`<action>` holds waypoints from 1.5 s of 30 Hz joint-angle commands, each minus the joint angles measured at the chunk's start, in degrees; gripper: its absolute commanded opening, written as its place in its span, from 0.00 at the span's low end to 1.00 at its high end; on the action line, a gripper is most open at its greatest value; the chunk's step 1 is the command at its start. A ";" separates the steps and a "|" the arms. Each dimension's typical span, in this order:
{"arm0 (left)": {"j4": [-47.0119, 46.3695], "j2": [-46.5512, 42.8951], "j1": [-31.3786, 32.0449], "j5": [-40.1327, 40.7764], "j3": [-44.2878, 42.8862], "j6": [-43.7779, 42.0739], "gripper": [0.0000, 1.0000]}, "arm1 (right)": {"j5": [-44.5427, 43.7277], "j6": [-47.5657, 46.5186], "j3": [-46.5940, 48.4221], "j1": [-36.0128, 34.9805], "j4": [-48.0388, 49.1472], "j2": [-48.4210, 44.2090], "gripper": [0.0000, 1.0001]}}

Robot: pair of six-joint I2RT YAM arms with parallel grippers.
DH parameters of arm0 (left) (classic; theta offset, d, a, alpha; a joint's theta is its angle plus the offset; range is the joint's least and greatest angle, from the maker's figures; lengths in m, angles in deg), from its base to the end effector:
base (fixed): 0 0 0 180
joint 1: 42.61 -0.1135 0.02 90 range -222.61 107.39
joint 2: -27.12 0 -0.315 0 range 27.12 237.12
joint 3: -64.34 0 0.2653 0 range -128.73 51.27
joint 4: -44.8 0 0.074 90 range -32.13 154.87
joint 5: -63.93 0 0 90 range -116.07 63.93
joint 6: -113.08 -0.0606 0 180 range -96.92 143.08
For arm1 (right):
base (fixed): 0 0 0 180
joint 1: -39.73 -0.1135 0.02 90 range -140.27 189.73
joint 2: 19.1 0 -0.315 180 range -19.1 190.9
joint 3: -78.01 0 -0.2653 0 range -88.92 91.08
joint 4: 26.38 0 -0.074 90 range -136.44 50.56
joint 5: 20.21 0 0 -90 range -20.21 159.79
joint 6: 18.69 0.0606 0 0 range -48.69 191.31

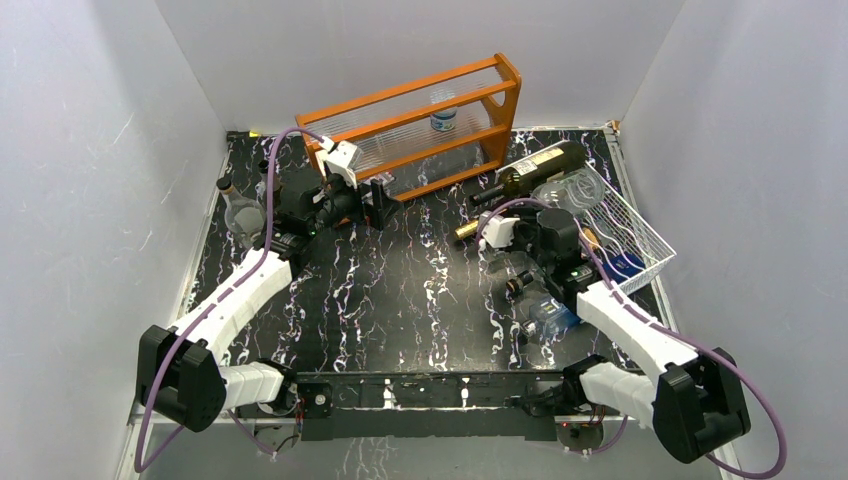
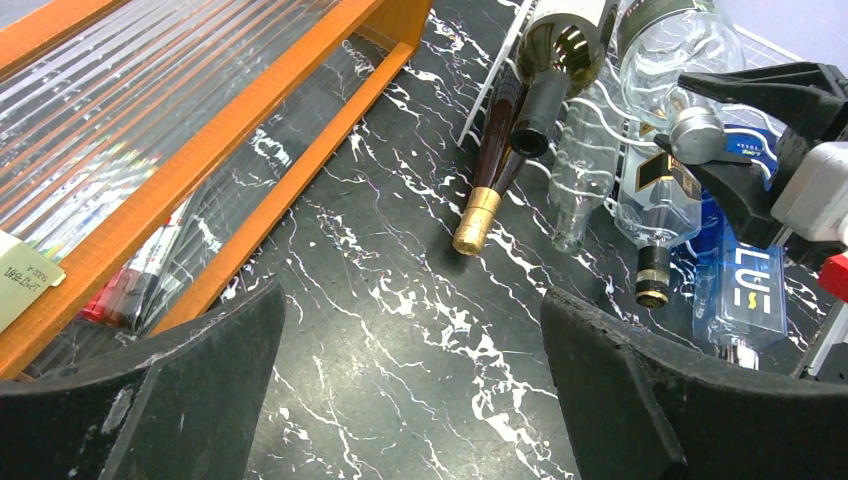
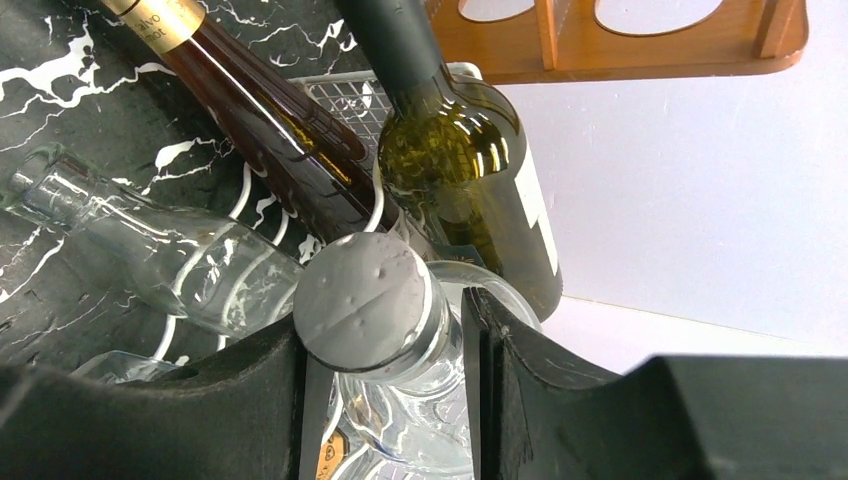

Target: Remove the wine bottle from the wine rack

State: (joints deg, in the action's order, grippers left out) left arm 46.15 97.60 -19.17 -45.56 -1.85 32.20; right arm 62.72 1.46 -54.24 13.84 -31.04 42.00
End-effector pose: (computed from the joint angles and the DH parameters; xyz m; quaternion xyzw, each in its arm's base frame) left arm 0.2762 -0.1418 0.3777 0.2038 0.7105 -0.3059 0.6001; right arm 0.2313 0.1040 0.2865 -0.5746 0.5686 -0.2658 0.5253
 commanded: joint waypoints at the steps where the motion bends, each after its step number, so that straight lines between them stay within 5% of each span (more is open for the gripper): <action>1: -0.67 -0.19 0.29 0.27 -2.24 -1.02 0.98 | -0.38 6.07 0.27 -0.21 3.64 -3.57 0.25; 12: -0.27 -0.16 0.29 0.06 -2.61 -0.58 0.98 | -6.49 21.68 4.54 -0.19 -2.52 -12.56 0.15; 20: 0.05 0.27 0.29 0.06 -2.86 -0.45 0.98 | -8.55 28.45 10.74 -0.19 -8.18 -14.18 0.00; 32: -0.13 0.89 0.29 -0.50 -2.87 0.15 0.98 | -11.65 31.61 16.27 -0.20 -11.27 -18.06 0.00; 45: -0.20 1.33 0.29 -0.85 -2.96 0.67 0.98 | -3.82 30.97 25.68 -0.21 -28.03 -18.63 0.00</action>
State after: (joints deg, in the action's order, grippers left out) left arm 46.36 99.59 -19.17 -45.58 -2.14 32.73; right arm 55.83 33.51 -35.36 13.84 -61.44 26.18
